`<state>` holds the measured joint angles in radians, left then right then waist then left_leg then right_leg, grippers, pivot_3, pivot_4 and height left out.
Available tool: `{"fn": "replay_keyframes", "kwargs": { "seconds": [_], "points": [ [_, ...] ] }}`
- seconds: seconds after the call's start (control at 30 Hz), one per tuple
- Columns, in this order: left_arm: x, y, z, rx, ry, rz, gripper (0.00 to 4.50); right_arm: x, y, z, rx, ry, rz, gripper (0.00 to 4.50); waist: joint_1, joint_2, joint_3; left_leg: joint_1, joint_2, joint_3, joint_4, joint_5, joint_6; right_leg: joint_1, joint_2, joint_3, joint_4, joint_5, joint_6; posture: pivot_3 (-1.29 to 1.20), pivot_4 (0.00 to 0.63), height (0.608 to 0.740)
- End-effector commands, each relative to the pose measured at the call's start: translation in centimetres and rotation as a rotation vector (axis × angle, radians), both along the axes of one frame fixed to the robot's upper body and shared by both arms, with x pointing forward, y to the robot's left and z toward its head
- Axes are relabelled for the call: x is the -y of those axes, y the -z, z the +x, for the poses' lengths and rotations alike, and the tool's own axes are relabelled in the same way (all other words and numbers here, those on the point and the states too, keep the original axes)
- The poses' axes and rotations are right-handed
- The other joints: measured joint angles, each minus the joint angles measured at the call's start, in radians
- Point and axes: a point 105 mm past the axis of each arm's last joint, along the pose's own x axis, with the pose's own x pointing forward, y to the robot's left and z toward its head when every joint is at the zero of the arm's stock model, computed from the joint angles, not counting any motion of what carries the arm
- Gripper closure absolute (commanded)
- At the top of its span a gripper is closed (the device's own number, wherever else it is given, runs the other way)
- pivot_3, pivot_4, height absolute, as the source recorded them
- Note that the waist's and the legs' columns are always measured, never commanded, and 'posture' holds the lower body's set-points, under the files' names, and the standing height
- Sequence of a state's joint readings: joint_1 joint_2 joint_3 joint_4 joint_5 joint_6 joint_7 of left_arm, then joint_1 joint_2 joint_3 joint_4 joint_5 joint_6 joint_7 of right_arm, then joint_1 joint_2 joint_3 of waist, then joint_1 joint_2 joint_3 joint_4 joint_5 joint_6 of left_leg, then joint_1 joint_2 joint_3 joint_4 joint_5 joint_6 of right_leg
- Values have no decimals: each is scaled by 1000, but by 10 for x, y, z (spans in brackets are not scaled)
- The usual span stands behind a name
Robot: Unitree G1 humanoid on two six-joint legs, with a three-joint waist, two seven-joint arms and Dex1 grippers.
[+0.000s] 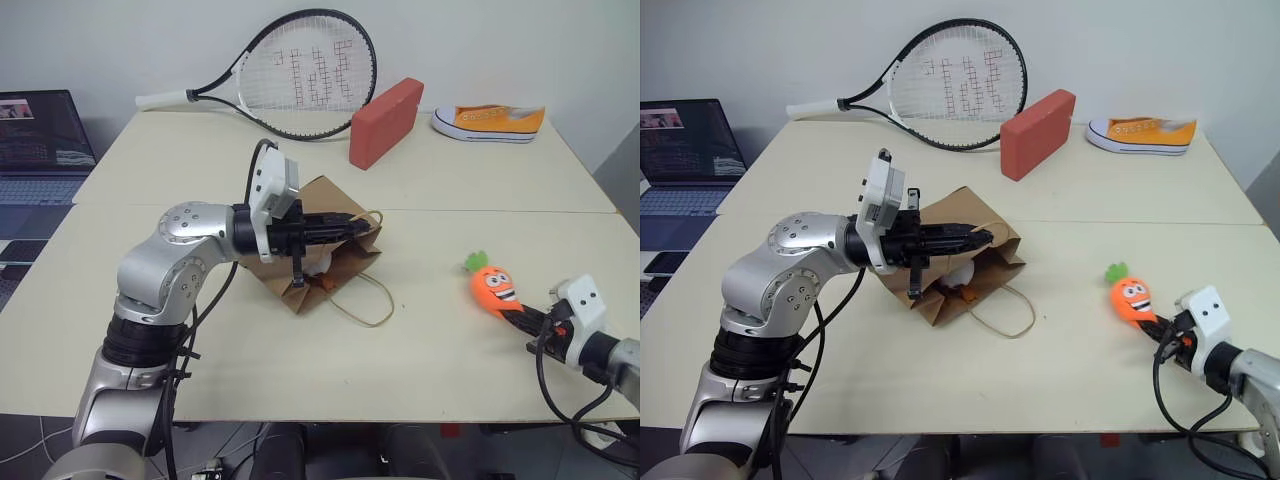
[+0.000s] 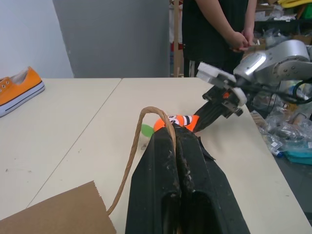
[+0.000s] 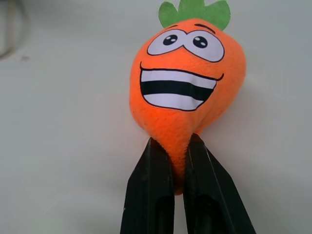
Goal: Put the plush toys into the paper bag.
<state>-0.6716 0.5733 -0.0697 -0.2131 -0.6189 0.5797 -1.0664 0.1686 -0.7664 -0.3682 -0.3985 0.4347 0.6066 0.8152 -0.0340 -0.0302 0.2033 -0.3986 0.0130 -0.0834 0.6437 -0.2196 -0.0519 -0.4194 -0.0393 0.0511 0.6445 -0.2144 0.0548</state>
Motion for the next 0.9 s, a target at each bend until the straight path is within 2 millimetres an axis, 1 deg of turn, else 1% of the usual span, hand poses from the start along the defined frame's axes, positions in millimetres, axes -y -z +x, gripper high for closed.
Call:
{"fn": "replay_keyframes", "kwargs": {
  "seconds": [0.03,0.13,0.23,0.43,0.57,0.7,0.83,0.9],
  "points": [
    [-6,-14,0,48,-2,-18,4500,-40,-34,-10,46,-264,-26,4484,0,0,0,0,0,0,0,0,0,0,0,0,0,0,0,0,150,740],
    [-5,-17,0,52,6,-19,4500,-61,-50,-12,42,-393,-26,4484,2,0,0,0,0,0,1,0,0,0,0,0,0,0,0,0,150,740],
    [-3,-19,1,57,10,-21,4500,-77,-54,-11,16,-474,-35,4484,3,0,0,-1,0,0,1,0,0,0,0,0,-1,0,0,0,150,740],
    [-1,-26,-2,68,22,-32,4500,-110,-45,5,-38,-520,-1,4484,2,-1,0,-1,0,-1,0,0,0,-1,0,0,-1,0,0,0,150,740],
    [2,-27,-9,72,44,-25,4500,-133,-38,26,-26,-483,29,4484,-1,0,0,-1,0,-1,-1,0,0,-1,0,-1,0,1,1,0,150,740],
    [3,-27,-11,70,51,-25,4500,-152,-33,38,-39,-464,69,4484,1,0,0,-1,0,-1,-1,0,0,-1,0,-1,0,1,1,0,150,740],
    [4,-24,-14,66,62,-12,4500,-165,-24,46,-71,-434,86,4484,2,0,0,-2,0,-3,-2,0,0,-1,0,-2,0,1,1,0,150,740],
    [5,-23,-16,64,69,-10,4500,-171,-23,50,-88,-412,125,4484,2,0,0,-2,-1,-3,-2,0,0,-1,0,-2,0,1,1,0,150,740]
  ]
}}
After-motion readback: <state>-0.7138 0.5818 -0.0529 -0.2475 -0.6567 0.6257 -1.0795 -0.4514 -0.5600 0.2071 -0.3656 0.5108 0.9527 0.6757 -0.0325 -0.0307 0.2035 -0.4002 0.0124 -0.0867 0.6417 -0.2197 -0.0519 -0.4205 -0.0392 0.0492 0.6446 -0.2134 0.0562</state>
